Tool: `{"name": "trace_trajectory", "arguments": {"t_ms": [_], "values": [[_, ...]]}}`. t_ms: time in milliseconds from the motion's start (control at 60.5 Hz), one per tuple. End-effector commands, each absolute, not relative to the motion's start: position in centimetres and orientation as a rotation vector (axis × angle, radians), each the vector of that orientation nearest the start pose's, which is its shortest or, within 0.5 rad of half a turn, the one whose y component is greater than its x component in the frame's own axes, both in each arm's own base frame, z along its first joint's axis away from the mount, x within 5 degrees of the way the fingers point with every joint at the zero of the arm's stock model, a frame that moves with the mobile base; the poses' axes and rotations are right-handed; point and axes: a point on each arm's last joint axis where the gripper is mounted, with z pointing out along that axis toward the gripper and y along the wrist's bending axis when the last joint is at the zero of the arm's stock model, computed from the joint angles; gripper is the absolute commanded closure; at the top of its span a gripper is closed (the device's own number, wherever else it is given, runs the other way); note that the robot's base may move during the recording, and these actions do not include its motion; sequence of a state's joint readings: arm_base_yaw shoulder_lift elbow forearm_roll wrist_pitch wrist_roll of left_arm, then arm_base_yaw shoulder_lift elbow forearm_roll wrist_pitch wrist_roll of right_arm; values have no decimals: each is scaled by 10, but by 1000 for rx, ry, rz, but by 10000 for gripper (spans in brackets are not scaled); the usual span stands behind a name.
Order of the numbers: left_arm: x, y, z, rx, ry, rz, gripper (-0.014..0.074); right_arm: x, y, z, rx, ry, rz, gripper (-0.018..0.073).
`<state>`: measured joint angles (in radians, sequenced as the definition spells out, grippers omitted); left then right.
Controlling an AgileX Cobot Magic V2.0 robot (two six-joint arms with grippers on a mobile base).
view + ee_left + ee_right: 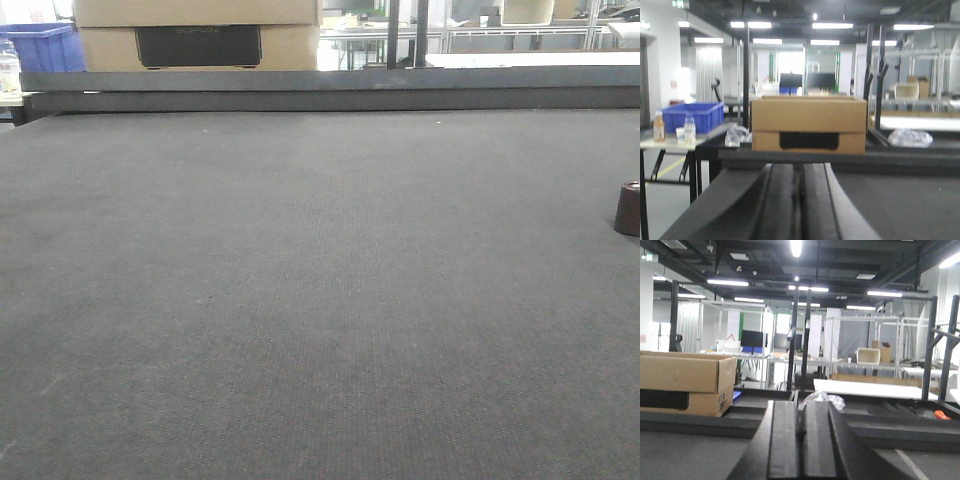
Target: Place cylindrical capacitor in blue bin on shelf
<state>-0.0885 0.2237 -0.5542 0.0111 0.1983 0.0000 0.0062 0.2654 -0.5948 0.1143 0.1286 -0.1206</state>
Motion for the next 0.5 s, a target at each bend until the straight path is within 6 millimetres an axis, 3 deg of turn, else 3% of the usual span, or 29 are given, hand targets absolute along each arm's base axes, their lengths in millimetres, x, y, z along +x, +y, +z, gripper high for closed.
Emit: {"name": "trace_trajectory", "arguments": {"t_ms": [0,116,198,298,479], "values": [[57,-5,380,65,1443,-71,410,61,2,388,-26,1351,12,718],[78,-7,388,68,1508,-69,206,88,2,384,-27,1457,14,718],[94,-8,384,70,1563,-67,113,104,3,378,-27,1521,15,718],[106,-9,380,73,1612,-66,55,123,3,369,-28,1599,16,718],[116,-12,376,87,1639,-78,45,148,3,354,-28,1708,17,716]]}}
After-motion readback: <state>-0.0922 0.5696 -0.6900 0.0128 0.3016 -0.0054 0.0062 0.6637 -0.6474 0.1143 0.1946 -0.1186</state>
